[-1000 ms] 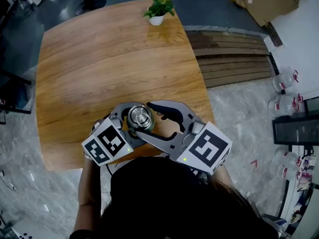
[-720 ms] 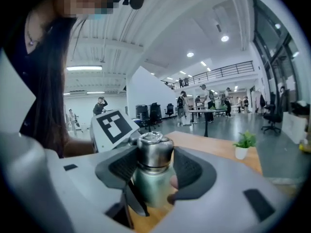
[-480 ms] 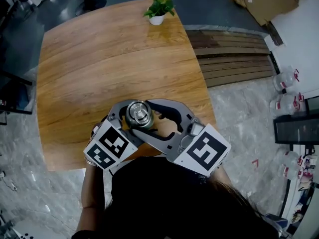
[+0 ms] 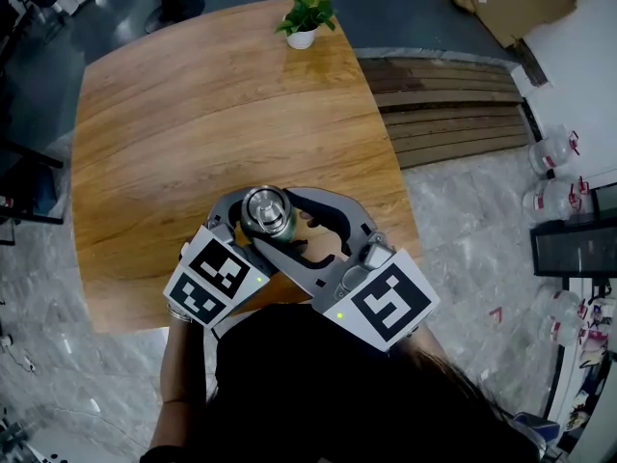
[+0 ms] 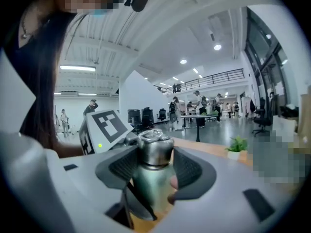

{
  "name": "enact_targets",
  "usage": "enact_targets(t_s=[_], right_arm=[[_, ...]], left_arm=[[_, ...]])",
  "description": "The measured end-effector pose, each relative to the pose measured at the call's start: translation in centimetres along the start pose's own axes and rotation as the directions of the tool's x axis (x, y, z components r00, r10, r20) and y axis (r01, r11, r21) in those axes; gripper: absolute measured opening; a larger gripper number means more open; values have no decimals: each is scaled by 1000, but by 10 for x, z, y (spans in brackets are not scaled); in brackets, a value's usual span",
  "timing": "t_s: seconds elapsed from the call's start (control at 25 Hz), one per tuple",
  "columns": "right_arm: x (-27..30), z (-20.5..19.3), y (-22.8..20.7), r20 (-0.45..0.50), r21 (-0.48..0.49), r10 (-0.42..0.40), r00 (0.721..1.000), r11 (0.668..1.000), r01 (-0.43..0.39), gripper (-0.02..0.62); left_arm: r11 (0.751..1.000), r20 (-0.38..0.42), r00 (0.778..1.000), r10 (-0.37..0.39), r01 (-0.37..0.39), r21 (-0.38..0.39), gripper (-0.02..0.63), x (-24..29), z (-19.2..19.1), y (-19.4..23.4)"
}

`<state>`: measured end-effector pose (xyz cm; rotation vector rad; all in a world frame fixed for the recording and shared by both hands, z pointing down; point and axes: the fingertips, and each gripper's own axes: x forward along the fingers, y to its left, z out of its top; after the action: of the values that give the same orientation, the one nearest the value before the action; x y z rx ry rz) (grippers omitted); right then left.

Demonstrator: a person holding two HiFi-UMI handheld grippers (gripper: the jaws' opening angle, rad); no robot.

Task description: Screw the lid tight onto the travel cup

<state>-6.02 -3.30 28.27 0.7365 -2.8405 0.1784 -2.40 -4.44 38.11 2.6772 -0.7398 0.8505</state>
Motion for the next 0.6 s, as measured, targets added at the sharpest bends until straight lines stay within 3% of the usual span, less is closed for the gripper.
enact_targets(t_s=[0.2,0.36,0.44,0.6], right_arm=[[-9,6,7,42,111,141,989,983,-145,241],[-12,6,13,35,82,228,973,970,-230,239],[-10,7,12,32,60,208,978,976,-209,239],[-6,4,4,-4,-27,75,997,997,-75,238]], left_arm=[[995,11,996,-91,91,30,383,-3,-1,-13],[978,21,981,-192,190,85,383,-5,0,-28],[980,27,982,-185,183,73,383,-5,1,-27],[998,-15,998,-53,53,23,383,1,-1,-9]])
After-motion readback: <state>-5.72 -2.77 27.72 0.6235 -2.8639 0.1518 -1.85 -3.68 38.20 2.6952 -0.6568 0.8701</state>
